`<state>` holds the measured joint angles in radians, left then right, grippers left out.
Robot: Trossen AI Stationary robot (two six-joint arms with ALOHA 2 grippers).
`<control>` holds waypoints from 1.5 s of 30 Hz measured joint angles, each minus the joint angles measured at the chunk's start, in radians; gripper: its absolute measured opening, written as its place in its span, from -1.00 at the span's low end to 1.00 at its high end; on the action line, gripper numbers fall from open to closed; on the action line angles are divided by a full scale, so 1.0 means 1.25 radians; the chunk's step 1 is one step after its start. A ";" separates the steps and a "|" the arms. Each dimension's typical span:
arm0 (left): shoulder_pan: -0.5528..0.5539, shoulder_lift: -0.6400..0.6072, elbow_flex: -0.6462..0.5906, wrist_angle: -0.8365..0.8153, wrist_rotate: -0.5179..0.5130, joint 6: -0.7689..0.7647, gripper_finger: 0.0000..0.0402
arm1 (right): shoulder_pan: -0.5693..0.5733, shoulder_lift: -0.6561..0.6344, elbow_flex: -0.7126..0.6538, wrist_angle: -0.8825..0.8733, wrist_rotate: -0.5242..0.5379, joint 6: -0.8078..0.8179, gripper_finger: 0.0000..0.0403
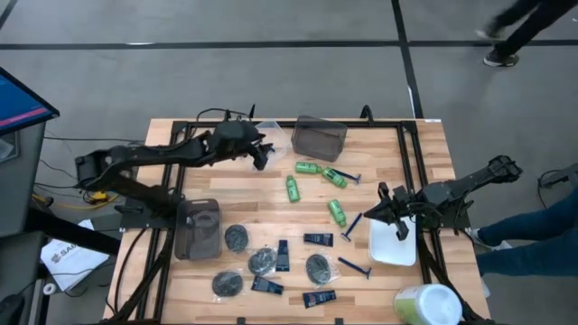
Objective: Pick & Place Travel size toiletries
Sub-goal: Put the blue razor into the white transparent bin
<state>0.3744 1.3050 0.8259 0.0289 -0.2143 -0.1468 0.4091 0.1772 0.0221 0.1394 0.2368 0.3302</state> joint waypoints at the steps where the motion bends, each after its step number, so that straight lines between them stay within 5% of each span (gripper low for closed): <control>1: -0.018 -0.023 0.003 0.000 0.000 -0.002 -0.04 | -0.002 0.000 0.013 0.004 0.018 0.000 -1.00; 7: -0.121 -0.187 0.005 -0.002 -0.064 -0.036 -0.36 | -0.046 0.031 0.126 0.007 0.065 -0.032 -1.00; 14: -0.205 -0.348 -0.002 -0.003 -0.111 0.030 -0.95 | -0.140 0.224 0.333 -0.127 0.171 -0.042 -1.00; 23: -0.266 -0.484 -0.127 -0.005 -0.135 0.006 -1.00 | -0.307 0.584 0.620 -0.585 0.190 0.041 -0.99; 28: -0.300 -0.568 -0.220 -0.003 -0.164 -0.012 -1.00 | -0.382 0.727 0.699 -0.710 0.171 -0.002 -0.76; 36: -0.322 -0.699 -0.336 -0.002 -0.166 -0.036 -1.00 | -0.526 0.863 0.706 -0.724 -0.046 -0.119 -0.17; 45: -0.322 -0.792 -0.399 -0.002 -0.166 -0.061 -1.00 | -0.630 0.987 0.707 -0.722 -0.113 -0.264 -0.15</control>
<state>-0.0277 0.3152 0.3270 0.0262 -0.4213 -0.2227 -0.3783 1.4115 0.9056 -0.7625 0.0961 0.0006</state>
